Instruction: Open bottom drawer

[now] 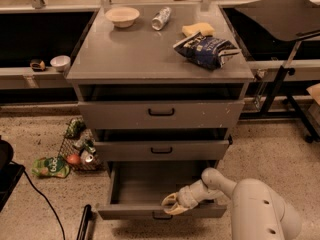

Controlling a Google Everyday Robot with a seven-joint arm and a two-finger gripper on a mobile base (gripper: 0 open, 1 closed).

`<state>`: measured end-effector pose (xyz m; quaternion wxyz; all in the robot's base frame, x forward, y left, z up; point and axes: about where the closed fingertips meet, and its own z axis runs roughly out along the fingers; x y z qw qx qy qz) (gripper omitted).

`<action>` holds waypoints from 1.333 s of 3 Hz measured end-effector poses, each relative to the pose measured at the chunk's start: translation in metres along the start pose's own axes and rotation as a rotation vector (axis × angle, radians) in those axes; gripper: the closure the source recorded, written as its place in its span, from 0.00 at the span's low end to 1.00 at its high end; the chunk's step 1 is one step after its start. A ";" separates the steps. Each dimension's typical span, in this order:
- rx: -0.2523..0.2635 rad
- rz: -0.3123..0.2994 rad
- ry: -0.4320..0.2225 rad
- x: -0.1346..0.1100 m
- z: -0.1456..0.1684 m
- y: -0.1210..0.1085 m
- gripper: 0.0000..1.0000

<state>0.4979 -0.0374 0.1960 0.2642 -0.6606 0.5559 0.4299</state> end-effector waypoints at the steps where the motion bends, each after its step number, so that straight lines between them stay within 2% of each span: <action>1: 0.000 0.000 0.000 0.000 0.000 0.000 0.82; 4: 0.000 0.000 0.000 0.000 0.000 0.000 0.13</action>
Offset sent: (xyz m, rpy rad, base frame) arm 0.0000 0.0000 0.0000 0.0000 0.0000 0.0000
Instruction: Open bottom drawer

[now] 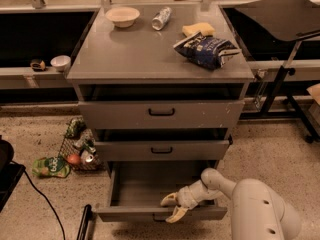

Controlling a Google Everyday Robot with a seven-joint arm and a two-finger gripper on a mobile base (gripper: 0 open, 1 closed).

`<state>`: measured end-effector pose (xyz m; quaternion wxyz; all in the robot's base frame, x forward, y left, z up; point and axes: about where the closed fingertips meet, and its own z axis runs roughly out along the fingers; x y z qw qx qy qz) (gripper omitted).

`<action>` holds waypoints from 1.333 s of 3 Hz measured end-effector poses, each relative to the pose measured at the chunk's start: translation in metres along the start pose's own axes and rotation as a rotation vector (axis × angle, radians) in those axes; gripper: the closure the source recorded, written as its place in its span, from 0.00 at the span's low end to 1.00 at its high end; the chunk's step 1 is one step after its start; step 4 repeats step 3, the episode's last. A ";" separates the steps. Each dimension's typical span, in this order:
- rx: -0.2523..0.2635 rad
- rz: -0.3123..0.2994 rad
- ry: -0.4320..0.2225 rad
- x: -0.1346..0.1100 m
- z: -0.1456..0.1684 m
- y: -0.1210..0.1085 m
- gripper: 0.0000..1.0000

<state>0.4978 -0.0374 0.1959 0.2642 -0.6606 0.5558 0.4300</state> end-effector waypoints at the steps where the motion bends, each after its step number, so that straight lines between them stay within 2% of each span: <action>1: 0.000 0.000 0.000 0.000 0.000 0.000 0.00; 4: -0.014 -0.012 -0.012 -0.002 -0.002 0.005 0.00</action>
Offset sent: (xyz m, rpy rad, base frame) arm 0.0000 0.0000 0.0000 0.0000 0.0000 0.0000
